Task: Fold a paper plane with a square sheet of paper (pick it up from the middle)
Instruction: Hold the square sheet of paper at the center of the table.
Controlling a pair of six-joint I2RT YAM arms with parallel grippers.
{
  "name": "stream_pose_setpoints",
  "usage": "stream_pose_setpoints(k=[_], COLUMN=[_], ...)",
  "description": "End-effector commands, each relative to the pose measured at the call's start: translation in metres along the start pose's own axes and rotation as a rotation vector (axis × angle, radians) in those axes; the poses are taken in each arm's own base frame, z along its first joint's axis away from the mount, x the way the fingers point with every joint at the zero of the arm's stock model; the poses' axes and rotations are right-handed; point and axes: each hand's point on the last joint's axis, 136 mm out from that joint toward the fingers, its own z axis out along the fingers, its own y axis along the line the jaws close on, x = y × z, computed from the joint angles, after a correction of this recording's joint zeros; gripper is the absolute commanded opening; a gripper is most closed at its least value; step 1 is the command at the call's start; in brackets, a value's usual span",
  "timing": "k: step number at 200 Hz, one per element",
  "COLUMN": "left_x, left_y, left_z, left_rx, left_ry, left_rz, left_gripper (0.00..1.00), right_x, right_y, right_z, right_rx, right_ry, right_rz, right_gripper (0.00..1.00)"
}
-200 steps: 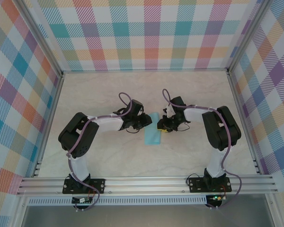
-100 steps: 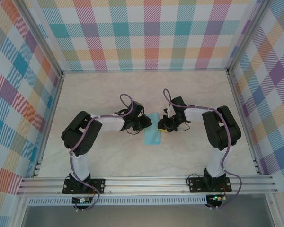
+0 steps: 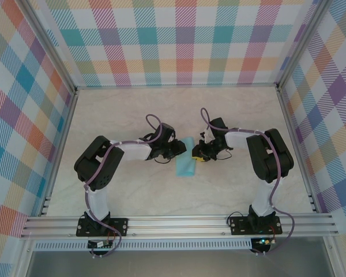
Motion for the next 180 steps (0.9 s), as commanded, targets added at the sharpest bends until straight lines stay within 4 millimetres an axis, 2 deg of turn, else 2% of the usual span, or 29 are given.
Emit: stream_pose_setpoints(k=[1, 64, 131, 180], left_x=[-0.001, 0.006, 0.014, 0.019], left_y=[-0.018, -0.005, 0.01, 0.018], left_z=[-0.012, -0.006, 0.006, 0.013], left_rx=[0.058, 0.009, -0.051, -0.087], left_ry=[-0.026, -0.002, 0.038, 0.063], left_rz=[0.037, 0.031, 0.02, 0.012], left_gripper=[0.29, 0.27, 0.16, 0.12], right_x=[0.013, 0.012, 0.012, 0.011], right_y=[-0.064, -0.066, -0.065, -0.062], right_z=[0.008, 0.006, 0.005, 0.002], right_rx=[0.207, 0.225, 0.225, 0.222], right_ry=[0.026, 0.02, 0.016, 0.009], right_rz=[0.129, 0.112, 0.103, 0.097], right_gripper=[0.21, 0.21, 0.21, 0.22])
